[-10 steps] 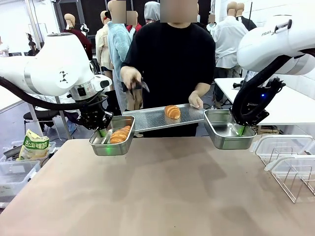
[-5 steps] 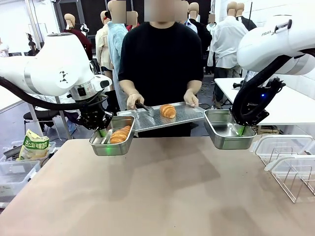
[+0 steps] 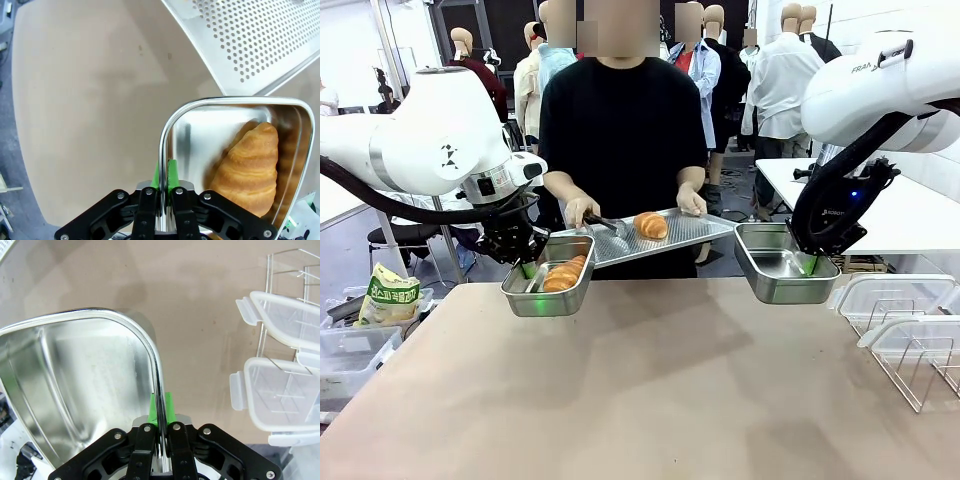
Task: Place the bread in airtight containers.
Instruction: Once an object is inside an Airtight Container , place the container in the center of the table.
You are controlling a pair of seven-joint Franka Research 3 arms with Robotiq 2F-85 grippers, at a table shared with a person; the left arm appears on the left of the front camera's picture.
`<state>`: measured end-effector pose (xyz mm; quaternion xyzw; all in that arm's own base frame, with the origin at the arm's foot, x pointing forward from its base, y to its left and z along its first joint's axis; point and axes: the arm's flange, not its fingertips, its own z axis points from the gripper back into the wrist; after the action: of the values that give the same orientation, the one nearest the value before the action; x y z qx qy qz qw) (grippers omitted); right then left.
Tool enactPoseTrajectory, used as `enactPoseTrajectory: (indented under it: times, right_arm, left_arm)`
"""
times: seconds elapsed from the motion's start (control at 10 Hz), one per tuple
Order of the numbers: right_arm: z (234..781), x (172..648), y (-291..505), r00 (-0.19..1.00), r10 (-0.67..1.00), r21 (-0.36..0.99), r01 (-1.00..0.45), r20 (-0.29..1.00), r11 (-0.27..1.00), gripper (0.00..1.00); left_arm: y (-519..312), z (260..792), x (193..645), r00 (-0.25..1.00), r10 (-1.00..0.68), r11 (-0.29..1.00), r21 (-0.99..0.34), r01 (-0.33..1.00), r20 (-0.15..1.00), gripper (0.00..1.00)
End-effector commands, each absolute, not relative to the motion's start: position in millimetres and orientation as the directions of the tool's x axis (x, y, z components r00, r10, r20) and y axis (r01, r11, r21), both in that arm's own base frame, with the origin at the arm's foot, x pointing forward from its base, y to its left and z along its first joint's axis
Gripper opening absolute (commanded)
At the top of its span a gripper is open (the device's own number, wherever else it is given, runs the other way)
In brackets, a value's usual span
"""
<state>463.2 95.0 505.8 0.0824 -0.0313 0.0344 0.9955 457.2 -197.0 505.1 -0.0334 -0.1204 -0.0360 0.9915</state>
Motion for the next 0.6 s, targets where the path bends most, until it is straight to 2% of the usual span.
enactPoseTrajectory:
  times: [0.0,0.5]
  right_arm:
    - [506.6,460.5,93.9,0.995,0.06,0.162,-0.071,0.073,0.984,0.0]
    - [506.6,460.5,93.9,0.995,0.06,0.162,-0.071,0.073,0.984,0.0]
  left_arm:
    - [-196.5,508.6,458.7,0.967,-0.061,0.995,-0.061,0.078,0.247,0.0]
    - [-196.5,508.6,458.7,0.967,-0.061,0.995,-0.061,0.078,0.247,0.0]
